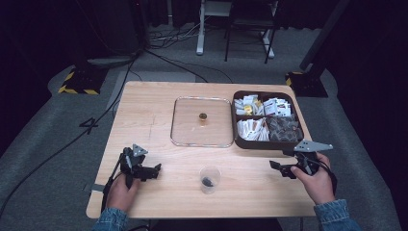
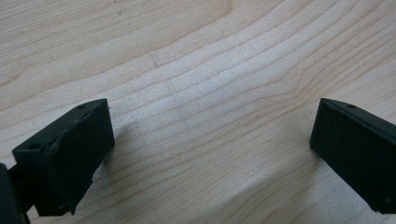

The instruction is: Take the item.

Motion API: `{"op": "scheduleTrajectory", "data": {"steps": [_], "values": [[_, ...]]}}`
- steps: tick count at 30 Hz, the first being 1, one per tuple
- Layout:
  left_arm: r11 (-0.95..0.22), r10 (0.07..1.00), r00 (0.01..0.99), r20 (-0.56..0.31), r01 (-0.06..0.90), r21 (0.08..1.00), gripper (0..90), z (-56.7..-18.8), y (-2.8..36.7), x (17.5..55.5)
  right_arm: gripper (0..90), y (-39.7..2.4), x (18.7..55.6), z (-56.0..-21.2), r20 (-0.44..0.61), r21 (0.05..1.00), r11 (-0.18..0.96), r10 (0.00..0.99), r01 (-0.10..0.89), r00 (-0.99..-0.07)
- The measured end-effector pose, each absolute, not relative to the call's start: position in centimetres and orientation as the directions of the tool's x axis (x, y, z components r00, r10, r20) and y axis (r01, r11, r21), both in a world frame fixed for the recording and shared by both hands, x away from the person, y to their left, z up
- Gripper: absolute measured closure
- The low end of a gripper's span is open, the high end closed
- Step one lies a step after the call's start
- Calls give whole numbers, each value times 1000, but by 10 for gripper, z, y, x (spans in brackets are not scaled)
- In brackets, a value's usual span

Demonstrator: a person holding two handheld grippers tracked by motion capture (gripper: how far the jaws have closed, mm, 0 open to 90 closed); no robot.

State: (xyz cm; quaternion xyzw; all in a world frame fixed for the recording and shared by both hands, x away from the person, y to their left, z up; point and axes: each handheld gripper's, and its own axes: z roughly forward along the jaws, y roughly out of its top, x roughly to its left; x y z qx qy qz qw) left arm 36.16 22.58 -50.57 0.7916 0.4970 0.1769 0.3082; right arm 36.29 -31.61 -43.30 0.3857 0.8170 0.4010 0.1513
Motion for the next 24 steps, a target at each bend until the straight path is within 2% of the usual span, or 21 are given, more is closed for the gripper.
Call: {"op": "scheduleTrajectory", "data": {"steps": [13,24], "values": [[-316,896,443,-27,678,664,1,-506,226,362,199,-336,378,-473,77,722,363,804,589,-589],[-316,896,444,-27,678,664,1,-506,226,362,194,-333,377,-493,65,706,384,802,596,-593]]}}
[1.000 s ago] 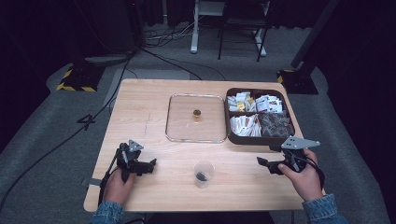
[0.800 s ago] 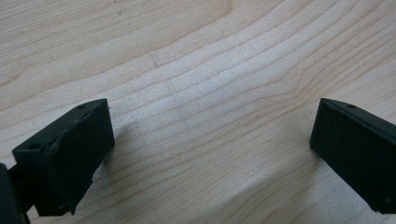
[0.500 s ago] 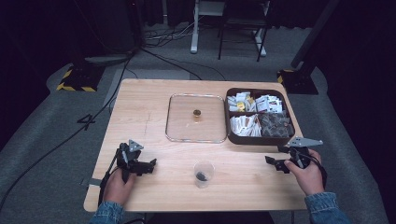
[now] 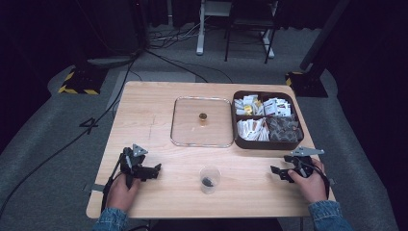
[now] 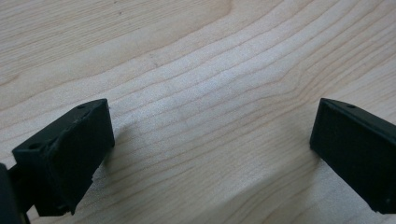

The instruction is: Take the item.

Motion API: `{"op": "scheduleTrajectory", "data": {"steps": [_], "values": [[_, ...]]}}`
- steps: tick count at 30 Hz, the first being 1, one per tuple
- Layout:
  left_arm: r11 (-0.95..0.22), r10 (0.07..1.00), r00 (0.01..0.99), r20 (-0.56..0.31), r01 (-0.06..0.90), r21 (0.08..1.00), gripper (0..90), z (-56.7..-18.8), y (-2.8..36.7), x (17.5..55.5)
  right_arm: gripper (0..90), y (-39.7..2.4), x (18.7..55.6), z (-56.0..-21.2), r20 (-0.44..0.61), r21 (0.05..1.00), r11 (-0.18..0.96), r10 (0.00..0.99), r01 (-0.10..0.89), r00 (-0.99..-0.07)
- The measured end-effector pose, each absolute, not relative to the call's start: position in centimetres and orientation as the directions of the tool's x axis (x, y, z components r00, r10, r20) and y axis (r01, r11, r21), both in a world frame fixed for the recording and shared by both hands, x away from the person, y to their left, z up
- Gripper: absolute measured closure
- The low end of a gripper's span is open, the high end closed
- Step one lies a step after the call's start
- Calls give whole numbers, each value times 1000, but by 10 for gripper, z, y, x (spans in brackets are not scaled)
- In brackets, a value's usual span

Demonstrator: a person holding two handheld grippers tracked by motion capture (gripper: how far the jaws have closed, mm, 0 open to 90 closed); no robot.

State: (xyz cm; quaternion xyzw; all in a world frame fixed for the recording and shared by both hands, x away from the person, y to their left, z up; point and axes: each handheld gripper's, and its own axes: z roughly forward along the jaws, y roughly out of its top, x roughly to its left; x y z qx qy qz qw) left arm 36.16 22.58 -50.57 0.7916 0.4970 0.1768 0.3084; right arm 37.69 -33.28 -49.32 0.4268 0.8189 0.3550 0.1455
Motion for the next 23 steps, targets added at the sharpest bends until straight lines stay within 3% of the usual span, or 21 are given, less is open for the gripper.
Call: {"op": "scheduleTrajectory", "data": {"steps": [9,11,23], "values": [[-316,896,443,-27,678,664,1,-506,226,362,152,-326,373,-501,13,718,417,793,558,-609],[-316,896,444,-27,678,664,1,-506,226,362,107,-323,373,-504,-8,728,417,799,544,-602],[-316,896,444,-25,677,664,1,-506,226,362,99,-322,374,-505,-8,728,416,800,544,-600]]}}
